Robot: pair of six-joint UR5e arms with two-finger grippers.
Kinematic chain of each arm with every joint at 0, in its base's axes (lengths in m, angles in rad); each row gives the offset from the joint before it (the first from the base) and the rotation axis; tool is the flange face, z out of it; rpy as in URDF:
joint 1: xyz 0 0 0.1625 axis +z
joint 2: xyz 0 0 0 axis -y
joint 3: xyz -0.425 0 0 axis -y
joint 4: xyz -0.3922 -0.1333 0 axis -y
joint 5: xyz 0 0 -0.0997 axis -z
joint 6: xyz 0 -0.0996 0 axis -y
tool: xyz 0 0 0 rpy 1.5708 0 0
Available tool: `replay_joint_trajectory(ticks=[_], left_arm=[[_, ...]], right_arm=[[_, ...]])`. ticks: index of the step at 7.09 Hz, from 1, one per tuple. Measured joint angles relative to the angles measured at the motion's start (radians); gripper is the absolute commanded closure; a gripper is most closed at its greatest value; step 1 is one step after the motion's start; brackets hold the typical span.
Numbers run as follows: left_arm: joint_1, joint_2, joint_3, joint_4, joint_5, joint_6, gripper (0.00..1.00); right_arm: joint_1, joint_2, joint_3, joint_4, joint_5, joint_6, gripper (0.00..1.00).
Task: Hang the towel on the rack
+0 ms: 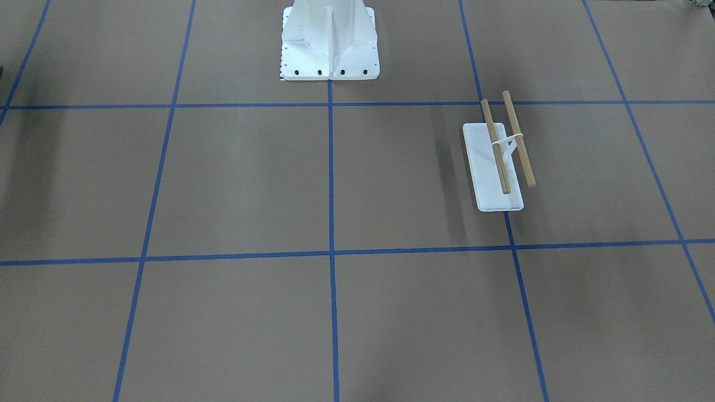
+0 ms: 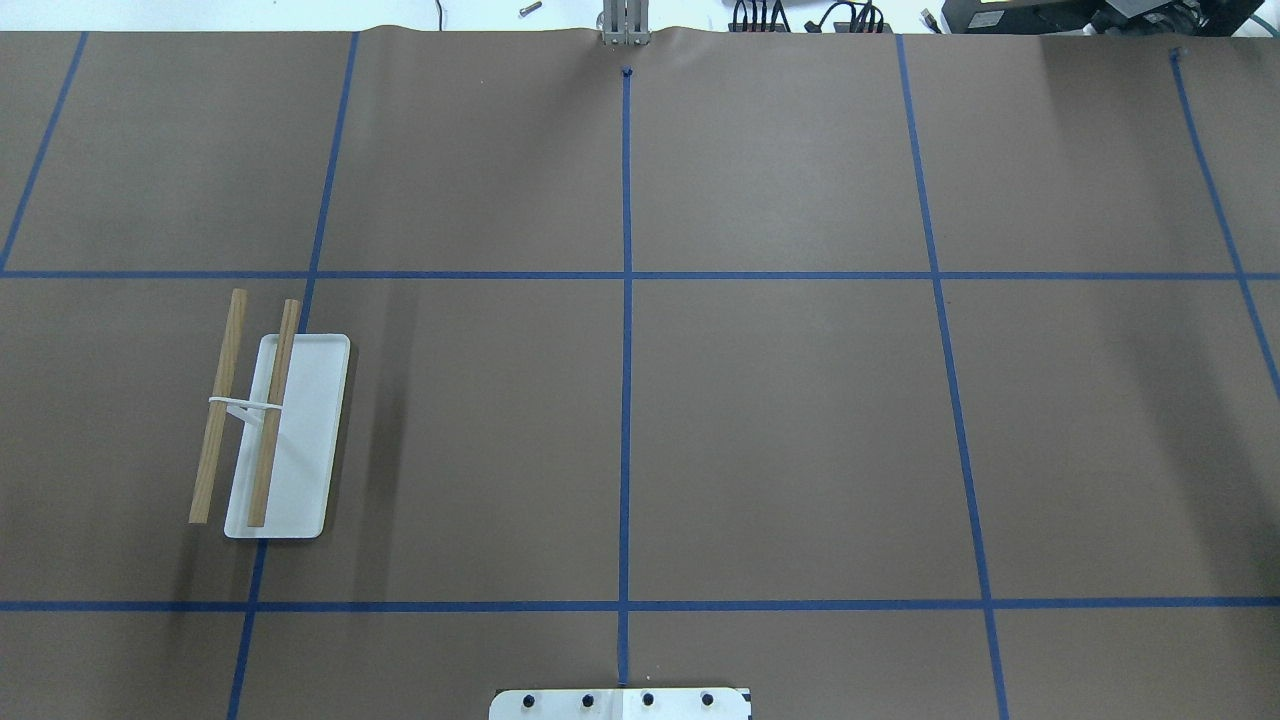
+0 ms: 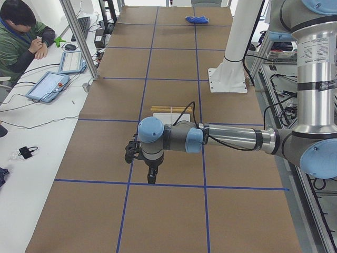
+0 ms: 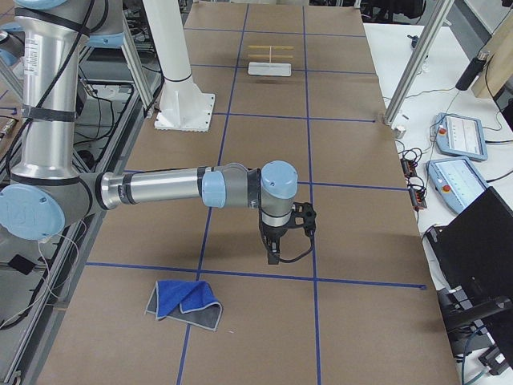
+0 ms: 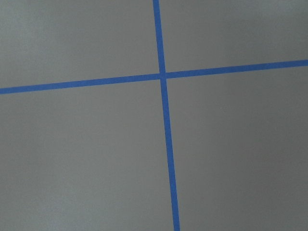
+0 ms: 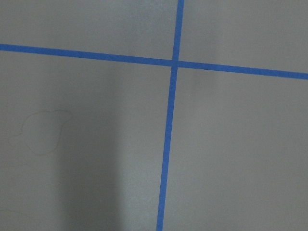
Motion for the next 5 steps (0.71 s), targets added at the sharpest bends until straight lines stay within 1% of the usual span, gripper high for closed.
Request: replay_joint_trajectory(ticks=[5], left_arm=[[0.0, 0.046, -0.038, -0.002, 0.005, -0.001, 0.02]], right_arm=[[0.0, -0.011, 0.004, 0.002, 0.001, -0.009, 0.0]])
